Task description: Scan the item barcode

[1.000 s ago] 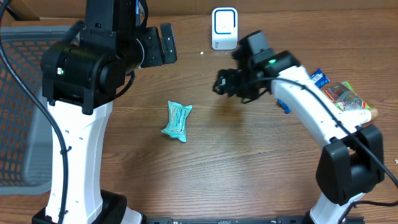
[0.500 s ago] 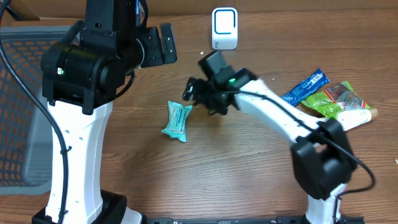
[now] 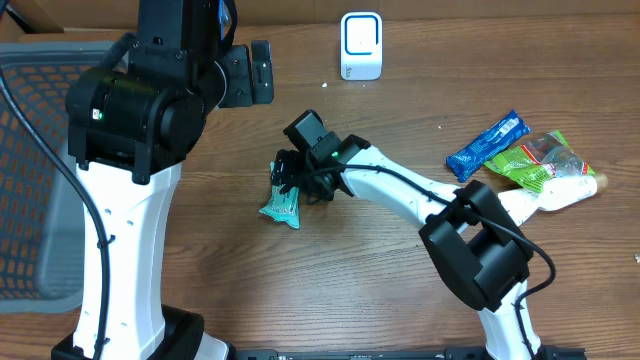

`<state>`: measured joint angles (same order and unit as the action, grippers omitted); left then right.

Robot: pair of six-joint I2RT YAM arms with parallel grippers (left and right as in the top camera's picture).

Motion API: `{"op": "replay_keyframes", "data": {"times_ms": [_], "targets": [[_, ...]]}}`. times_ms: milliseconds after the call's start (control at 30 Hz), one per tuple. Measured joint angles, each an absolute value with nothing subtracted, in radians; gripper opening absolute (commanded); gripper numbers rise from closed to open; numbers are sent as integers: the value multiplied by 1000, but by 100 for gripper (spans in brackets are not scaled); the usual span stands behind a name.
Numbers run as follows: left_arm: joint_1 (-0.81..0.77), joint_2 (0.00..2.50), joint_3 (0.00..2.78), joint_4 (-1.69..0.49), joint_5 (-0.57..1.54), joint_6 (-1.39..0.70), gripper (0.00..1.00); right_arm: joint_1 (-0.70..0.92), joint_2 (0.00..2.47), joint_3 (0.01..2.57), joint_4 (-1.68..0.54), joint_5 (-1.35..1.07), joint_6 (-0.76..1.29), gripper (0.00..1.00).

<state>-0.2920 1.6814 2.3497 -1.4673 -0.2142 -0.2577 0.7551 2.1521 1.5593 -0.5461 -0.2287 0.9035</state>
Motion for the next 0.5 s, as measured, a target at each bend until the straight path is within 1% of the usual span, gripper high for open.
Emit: {"op": "replay_keyframes", "data": {"times_ms": [33,167,267,333,367,500], "targets": [[-292,1681,2350,-1468,-215,-255,100,759,2161,1559,-542,-227,904,74],[-292,1681,2350,-1493,-238,-216,100,767,2186,1559,-543,-223,908,59],[-287,1681,2350,-1514,-260,-195,100,768,2189,1559,-556,-216,910,54],[-274,1681,2348,-1518,-270,-183,100,767,2189,1559,-568,-209,911,47],[-264,1681,2344,-1520,-274,-179,100,767,2189,1559,-573,-206,908,39],[-217,1693,2314,-1534,-281,-178,100,758,2189,1559,-583,-223,870,15]]}}
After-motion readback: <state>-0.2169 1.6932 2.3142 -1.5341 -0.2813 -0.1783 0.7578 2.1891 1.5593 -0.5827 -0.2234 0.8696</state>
